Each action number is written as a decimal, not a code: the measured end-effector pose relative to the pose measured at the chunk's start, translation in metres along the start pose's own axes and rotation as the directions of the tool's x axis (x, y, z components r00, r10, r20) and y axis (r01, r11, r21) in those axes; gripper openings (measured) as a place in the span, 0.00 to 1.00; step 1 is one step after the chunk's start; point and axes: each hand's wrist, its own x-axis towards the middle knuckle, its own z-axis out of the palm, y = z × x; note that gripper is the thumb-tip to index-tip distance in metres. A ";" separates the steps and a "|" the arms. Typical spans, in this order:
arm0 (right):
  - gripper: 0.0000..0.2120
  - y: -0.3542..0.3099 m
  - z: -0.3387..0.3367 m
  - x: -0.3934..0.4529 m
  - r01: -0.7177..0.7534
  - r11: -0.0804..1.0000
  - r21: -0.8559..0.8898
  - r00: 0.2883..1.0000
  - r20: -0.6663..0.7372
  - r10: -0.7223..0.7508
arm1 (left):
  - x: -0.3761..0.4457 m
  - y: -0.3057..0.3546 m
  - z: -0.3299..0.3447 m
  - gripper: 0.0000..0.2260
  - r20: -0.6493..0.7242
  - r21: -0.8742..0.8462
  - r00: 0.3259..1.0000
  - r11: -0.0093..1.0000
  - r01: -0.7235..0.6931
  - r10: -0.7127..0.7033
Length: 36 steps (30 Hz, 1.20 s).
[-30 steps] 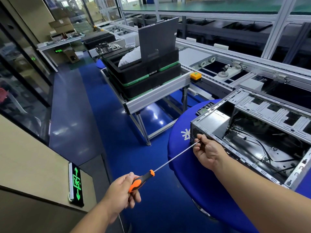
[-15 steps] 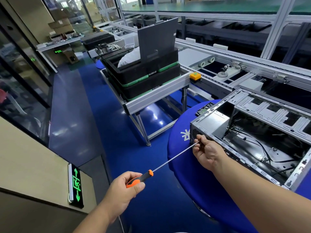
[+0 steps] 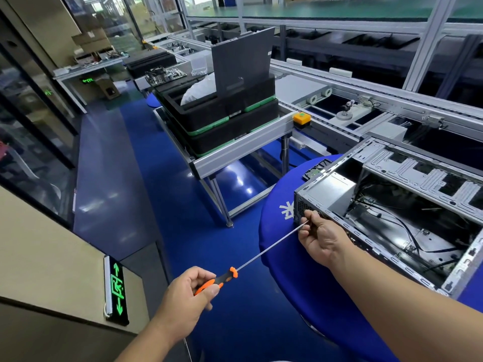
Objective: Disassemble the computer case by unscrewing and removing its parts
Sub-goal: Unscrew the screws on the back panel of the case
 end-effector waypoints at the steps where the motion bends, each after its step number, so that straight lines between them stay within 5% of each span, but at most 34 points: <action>1: 0.14 0.000 0.000 0.000 -0.001 1.000 -0.002 1.000 0.001 0.001 | 0.000 -0.001 0.000 0.03 0.009 -0.008 1.000 1.000 0.000 0.000; 14: 0.13 0.000 -0.003 0.001 0.000 1.000 0.015 1.000 0.018 0.000 | -0.002 0.008 0.004 0.20 0.101 -0.215 0.992 0.972 0.097 -0.077; 36: 0.14 0.003 -0.016 0.008 0.037 0.997 -0.065 0.999 0.039 -0.035 | 0.001 0.005 0.006 0.18 0.121 -0.227 0.983 0.960 0.161 -0.136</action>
